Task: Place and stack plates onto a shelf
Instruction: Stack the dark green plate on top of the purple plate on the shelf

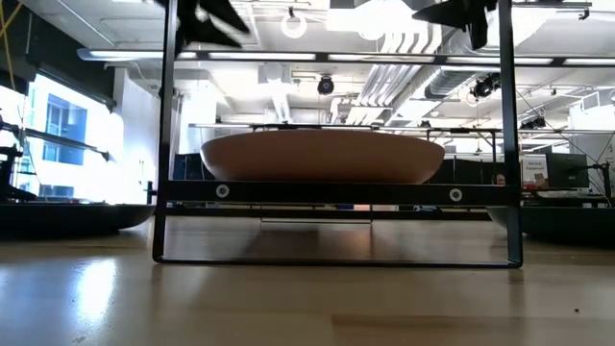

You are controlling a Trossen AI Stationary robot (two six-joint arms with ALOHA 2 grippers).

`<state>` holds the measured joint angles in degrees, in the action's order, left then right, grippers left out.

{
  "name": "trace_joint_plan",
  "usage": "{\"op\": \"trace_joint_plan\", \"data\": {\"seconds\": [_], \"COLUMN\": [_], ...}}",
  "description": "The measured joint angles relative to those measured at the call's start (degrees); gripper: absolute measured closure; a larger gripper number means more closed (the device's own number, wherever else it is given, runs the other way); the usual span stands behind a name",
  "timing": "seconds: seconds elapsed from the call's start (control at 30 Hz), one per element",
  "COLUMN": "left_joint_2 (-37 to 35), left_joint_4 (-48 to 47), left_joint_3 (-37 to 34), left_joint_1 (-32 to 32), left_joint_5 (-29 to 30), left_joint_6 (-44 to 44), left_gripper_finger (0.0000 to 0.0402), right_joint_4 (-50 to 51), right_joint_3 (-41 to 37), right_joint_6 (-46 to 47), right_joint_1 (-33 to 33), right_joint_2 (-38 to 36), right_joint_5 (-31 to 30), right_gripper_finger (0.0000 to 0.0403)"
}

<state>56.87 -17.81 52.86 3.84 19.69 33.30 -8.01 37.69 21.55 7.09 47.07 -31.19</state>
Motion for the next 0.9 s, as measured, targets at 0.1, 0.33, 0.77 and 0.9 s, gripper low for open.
{"op": "trace_joint_plan", "data": {"seconds": [0.1,0.33,0.77,0.9], "left_joint_2": [-5.4,-11.3,-11.3,-11.3], "left_joint_4": [6.5,27.0,31.1,31.0], "left_joint_3": [-3.6,-19.8,-23.3,-23.3], "left_joint_1": [-1.6,-6.7,-8.5,-8.5], "left_joint_5": [3.3,4.1,4.0,3.9], "left_joint_6": [-2.3,0.7,-4.5,-4.5], "left_gripper_finger": [0.0281,0.0282,0.0282,0.0282], "right_joint_4": [0.1,0.0,34.1,64.8], "right_joint_3": [0.0,0.5,12.8,22.9], "right_joint_6": [0.7,2.2,14.4,19.3], "right_joint_1": [0.0,0.0,-2.9,-8.3], "right_joint_2": [0.4,0.3,2.8,8.6], "right_joint_5": [-0.1,-0.1,2.8,6.9], "right_gripper_finger": [0.0257,0.0257,0.0257,0.0257]}}
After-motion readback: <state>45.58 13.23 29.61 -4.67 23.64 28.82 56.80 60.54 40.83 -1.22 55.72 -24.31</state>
